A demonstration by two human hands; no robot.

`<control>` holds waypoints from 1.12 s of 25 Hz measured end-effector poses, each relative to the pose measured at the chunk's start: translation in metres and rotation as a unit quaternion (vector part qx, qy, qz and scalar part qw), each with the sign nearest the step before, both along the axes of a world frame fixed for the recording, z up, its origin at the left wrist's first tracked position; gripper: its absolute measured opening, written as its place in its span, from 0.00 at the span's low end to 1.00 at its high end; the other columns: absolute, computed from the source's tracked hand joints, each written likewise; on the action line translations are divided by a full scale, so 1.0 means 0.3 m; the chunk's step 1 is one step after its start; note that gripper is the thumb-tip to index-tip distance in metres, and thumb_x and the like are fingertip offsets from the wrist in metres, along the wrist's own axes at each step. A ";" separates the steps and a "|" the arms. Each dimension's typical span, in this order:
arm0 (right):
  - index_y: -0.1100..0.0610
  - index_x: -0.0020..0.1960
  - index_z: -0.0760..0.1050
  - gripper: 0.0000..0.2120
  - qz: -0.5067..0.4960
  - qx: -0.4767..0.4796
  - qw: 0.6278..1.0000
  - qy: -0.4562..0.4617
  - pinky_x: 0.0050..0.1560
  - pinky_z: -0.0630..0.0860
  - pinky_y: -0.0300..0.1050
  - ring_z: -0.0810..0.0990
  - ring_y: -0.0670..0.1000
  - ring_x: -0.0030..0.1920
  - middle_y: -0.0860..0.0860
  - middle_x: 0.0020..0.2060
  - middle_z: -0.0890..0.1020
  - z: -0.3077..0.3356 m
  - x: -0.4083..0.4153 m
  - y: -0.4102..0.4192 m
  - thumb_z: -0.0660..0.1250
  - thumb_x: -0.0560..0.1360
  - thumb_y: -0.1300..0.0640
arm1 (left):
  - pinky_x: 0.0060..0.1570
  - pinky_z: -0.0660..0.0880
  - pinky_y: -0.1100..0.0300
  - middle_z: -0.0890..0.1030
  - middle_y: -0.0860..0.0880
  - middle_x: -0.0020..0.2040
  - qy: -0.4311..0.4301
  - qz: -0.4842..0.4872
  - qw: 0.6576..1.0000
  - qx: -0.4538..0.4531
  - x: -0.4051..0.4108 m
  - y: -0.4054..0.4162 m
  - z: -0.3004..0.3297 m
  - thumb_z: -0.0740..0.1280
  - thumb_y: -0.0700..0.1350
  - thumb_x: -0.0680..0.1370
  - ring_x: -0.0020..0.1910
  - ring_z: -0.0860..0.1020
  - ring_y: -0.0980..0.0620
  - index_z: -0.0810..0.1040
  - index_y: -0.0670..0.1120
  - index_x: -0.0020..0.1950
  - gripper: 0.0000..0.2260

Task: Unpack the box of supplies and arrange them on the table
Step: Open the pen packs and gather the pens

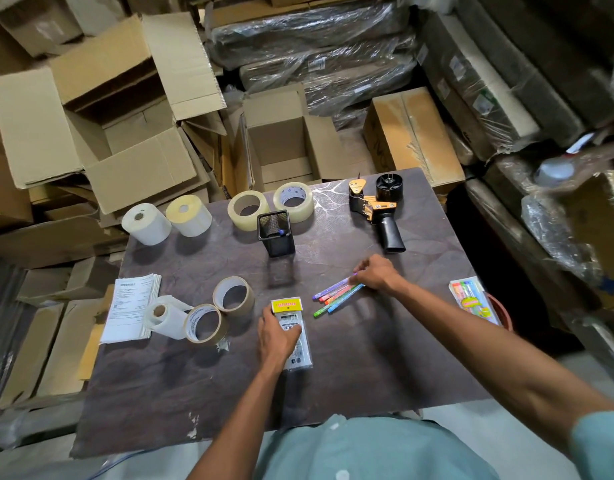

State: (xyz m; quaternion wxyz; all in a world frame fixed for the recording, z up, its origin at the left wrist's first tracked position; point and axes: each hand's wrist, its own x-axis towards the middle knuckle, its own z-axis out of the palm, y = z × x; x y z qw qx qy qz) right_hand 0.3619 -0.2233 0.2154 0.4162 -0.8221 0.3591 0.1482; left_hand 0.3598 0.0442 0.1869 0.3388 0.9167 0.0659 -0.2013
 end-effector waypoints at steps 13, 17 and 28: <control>0.50 0.48 0.83 0.14 -0.091 0.035 0.980 -0.175 0.39 0.84 0.46 0.84 0.49 0.35 0.52 0.39 0.86 -0.086 -0.213 -0.025 0.64 0.69 0.65 | 0.66 0.63 0.46 0.65 0.43 0.71 -0.071 0.059 0.995 0.032 -0.135 -0.082 0.057 0.76 0.54 0.70 0.70 0.63 0.41 0.61 0.48 0.79 0.41; 0.54 0.56 0.80 0.17 -0.103 -0.004 0.971 -0.214 0.56 0.80 0.47 0.82 0.50 0.51 0.54 0.52 0.83 -0.114 -0.322 -0.046 0.66 0.70 0.67 | 0.62 0.69 0.49 0.72 0.44 0.63 -0.103 0.030 0.993 -0.058 -0.189 -0.131 0.037 0.76 0.46 0.71 0.63 0.70 0.43 0.70 0.50 0.71 0.30; 0.55 0.56 0.79 0.16 -0.077 -0.268 0.954 -0.108 0.59 0.68 0.56 0.70 0.61 0.60 0.56 0.56 0.76 -0.149 -0.591 -0.192 0.71 0.68 0.57 | 0.43 0.77 0.66 0.81 0.48 0.44 0.036 -0.209 0.946 -0.244 -0.261 -0.328 -0.027 0.69 0.36 0.77 0.40 0.78 0.57 0.80 0.50 0.57 0.12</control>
